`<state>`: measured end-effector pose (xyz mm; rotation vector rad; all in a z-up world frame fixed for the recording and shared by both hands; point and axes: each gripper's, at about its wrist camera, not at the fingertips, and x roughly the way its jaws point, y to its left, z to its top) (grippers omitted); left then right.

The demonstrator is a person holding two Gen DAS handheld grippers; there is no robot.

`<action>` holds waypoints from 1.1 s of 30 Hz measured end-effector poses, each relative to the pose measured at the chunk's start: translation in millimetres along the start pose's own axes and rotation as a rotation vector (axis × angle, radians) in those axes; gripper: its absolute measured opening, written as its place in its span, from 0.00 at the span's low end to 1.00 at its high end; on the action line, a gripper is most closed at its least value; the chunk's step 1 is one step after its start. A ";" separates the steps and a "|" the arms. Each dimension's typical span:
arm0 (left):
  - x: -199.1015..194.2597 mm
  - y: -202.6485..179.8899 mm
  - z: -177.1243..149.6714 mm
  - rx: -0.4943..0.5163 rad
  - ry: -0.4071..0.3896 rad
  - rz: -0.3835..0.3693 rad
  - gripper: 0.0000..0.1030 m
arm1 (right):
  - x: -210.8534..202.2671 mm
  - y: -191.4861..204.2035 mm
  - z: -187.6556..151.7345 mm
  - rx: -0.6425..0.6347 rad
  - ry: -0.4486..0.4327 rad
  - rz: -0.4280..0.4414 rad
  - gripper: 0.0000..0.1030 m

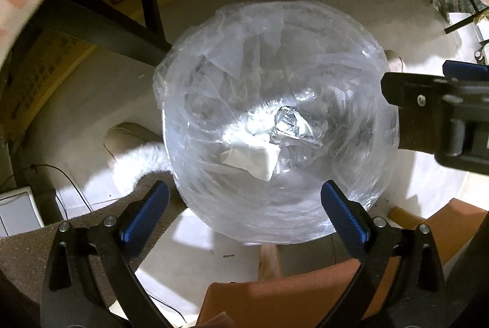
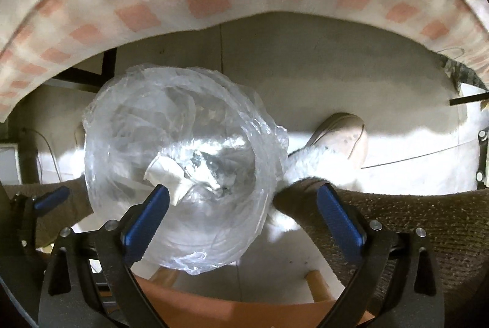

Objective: Collect trash
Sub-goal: 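Open both grippers to drop the foil roll and tissue into the bag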

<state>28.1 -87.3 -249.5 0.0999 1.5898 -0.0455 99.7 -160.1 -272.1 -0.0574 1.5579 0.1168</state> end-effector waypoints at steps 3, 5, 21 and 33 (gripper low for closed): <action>-7.4 0.7 -1.5 0.005 -0.018 -0.001 0.94 | -6.8 1.0 -1.8 -0.006 -0.021 -0.009 0.91; -12.5 1.1 -3.4 0.012 -0.023 -0.015 0.94 | -12.8 1.3 -3.1 -0.012 -0.039 -0.012 0.91; -76.2 5.7 -24.0 0.013 -0.217 -0.002 0.94 | -71.7 11.0 -17.9 -0.080 -0.229 -0.019 0.91; -122.0 25.2 -36.2 -0.009 -0.370 -0.043 0.94 | -127.2 14.6 -24.1 -0.150 -0.425 0.024 0.91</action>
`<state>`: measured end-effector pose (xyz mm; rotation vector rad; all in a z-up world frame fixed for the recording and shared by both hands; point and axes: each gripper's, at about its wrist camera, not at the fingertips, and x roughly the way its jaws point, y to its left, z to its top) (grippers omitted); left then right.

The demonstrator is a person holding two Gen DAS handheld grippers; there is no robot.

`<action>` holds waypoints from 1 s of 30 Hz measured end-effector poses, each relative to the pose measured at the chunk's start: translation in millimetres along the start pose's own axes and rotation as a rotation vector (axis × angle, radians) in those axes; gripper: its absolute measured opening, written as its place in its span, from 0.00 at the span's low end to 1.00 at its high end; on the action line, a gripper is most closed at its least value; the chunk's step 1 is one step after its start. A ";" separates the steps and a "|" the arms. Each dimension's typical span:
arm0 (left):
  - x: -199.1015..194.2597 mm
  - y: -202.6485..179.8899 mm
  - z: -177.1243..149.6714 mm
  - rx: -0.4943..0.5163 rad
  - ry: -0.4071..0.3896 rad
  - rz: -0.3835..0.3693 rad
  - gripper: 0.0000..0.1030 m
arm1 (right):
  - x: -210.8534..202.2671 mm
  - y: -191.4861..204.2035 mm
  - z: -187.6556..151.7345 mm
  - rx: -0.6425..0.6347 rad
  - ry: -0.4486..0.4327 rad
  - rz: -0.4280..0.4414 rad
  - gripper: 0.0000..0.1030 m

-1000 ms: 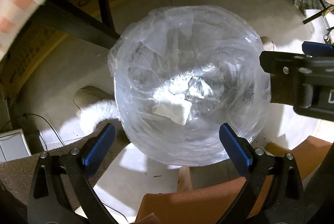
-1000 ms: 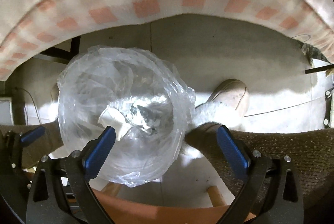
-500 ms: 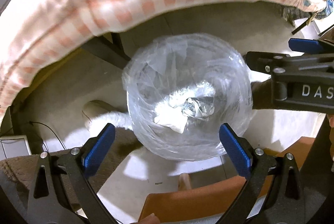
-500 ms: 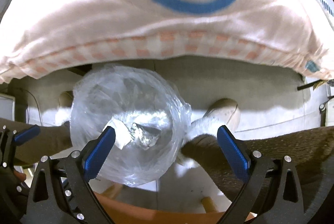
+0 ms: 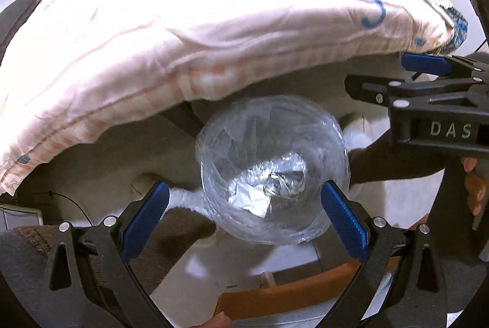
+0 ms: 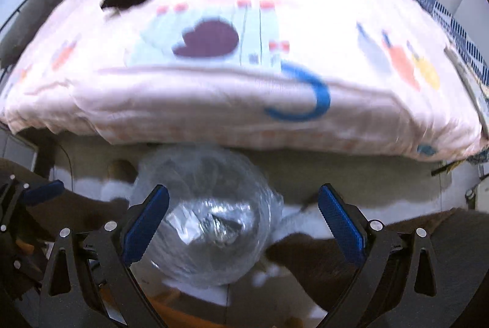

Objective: Collect trash
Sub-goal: 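Open both grippers to drop the foil roll and tissue into the bag, then grasp the black cloth with the left gripper while the right gripper grasps the white bundle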

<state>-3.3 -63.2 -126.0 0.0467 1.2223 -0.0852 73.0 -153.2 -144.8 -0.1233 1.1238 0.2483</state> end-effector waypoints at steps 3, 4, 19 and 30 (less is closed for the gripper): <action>-12.9 6.3 3.7 -0.019 -0.053 -0.008 0.94 | -11.6 0.7 7.4 -0.015 -0.064 0.002 0.91; -16.6 10.1 5.2 -0.030 -0.072 -0.012 0.94 | -14.6 1.1 9.7 -0.017 -0.079 0.005 0.91; -28.9 78.1 59.0 -0.100 -0.205 -0.047 0.94 | -13.8 -14.7 79.5 -0.050 -0.194 0.028 0.91; -12.8 90.1 106.3 -0.043 -0.212 -0.044 0.94 | 25.6 -17.7 128.4 -0.053 -0.159 0.039 0.91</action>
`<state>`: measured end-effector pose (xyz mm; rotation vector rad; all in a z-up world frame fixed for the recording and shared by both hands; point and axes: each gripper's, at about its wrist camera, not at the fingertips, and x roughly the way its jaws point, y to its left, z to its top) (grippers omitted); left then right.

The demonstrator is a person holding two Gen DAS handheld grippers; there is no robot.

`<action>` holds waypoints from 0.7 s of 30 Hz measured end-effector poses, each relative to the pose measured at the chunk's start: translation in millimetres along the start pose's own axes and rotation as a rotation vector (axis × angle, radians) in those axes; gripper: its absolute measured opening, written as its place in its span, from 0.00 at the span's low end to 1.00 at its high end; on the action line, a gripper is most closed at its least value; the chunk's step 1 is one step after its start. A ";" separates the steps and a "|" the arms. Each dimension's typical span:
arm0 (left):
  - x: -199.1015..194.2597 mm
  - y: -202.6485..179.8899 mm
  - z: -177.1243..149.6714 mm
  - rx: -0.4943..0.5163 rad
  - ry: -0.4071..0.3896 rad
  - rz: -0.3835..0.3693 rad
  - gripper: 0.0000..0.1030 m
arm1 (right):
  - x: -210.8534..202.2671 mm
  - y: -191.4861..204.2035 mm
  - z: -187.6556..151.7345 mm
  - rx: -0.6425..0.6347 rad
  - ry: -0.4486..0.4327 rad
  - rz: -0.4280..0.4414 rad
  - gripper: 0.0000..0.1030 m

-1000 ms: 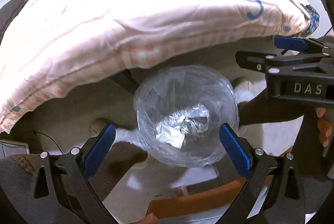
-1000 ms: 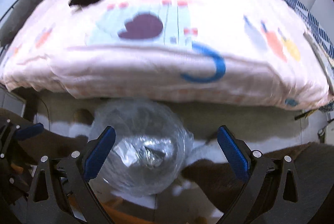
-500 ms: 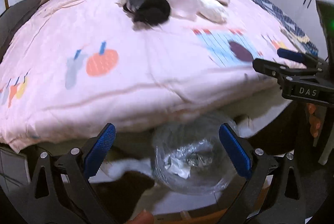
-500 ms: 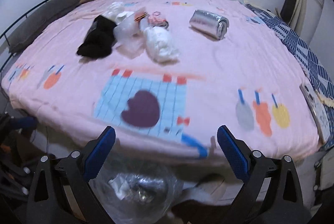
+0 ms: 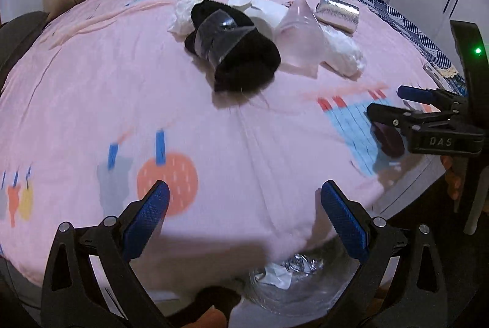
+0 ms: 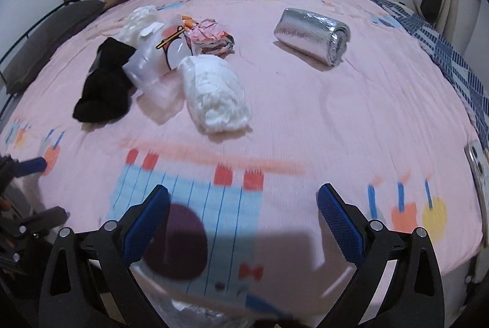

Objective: Collect trash
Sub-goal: 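Grasp the black cloth with the left gripper while the right gripper grasps the white bundle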

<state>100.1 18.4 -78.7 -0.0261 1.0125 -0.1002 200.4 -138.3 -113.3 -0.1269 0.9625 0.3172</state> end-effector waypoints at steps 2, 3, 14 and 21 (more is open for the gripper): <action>4.8 1.9 8.8 0.006 -0.003 -0.001 0.94 | 9.1 1.2 7.6 -0.009 0.005 0.001 0.91; 7.2 3.3 12.8 0.009 -0.003 0.000 0.94 | 14.4 2.0 13.3 -0.016 0.005 0.001 0.91; 42.8 19.3 62.6 0.043 0.015 0.022 0.94 | 41.9 4.6 48.3 -0.046 0.004 -0.002 0.93; 61.8 26.8 83.3 0.064 0.029 0.031 0.96 | 53.8 -0.3 63.8 -0.067 0.000 0.019 0.94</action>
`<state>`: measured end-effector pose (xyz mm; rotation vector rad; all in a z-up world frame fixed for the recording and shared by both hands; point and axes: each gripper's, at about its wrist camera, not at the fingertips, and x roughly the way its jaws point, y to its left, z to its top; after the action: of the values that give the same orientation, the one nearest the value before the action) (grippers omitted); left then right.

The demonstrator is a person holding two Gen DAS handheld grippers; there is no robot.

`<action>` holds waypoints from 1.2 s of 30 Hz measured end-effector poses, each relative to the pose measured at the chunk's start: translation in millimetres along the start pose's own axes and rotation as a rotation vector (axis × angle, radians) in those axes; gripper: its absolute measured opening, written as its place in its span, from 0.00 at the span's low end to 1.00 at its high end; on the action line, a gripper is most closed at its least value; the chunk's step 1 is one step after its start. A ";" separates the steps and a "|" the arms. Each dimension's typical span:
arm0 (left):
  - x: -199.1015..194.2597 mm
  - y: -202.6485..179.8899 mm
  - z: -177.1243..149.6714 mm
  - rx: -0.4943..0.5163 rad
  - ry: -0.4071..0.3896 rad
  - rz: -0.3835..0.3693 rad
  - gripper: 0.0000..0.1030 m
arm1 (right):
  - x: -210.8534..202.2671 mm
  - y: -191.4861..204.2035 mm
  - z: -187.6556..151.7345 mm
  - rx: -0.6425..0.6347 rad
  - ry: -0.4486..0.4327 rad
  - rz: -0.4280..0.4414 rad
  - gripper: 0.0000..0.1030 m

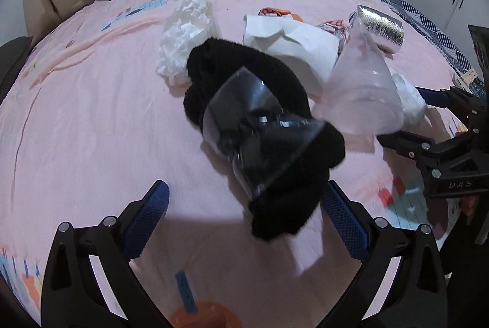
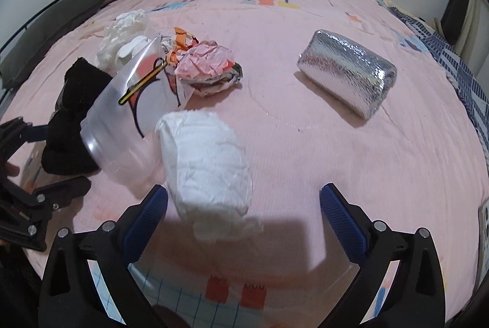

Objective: Collect trash
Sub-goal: 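Grasp the black cloth with the left gripper while the right gripper grasps the white bundle, then lower both held items over the clear plastic bag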

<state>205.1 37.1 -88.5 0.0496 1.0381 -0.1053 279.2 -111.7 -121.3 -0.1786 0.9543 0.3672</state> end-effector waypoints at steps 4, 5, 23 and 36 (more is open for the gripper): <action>5.8 2.5 7.2 0.018 0.011 -0.021 0.96 | 2.0 -0.2 1.0 0.001 -0.015 0.001 0.94; 6.5 1.7 7.9 0.023 0.011 -0.022 0.96 | 2.2 0.0 1.0 0.001 -0.016 0.002 0.94; -11.4 0.0 16.9 -0.058 -0.138 -0.063 0.93 | -17.1 -15.0 -3.3 0.113 -0.091 0.053 0.58; -18.1 8.3 18.7 -0.082 -0.155 -0.124 0.71 | -24.5 -17.5 -2.4 0.165 -0.110 0.123 0.40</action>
<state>212.9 44.8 -63.5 -0.0964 0.8896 -0.1767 271.2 -134.1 -102.7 0.0507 0.8841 0.4047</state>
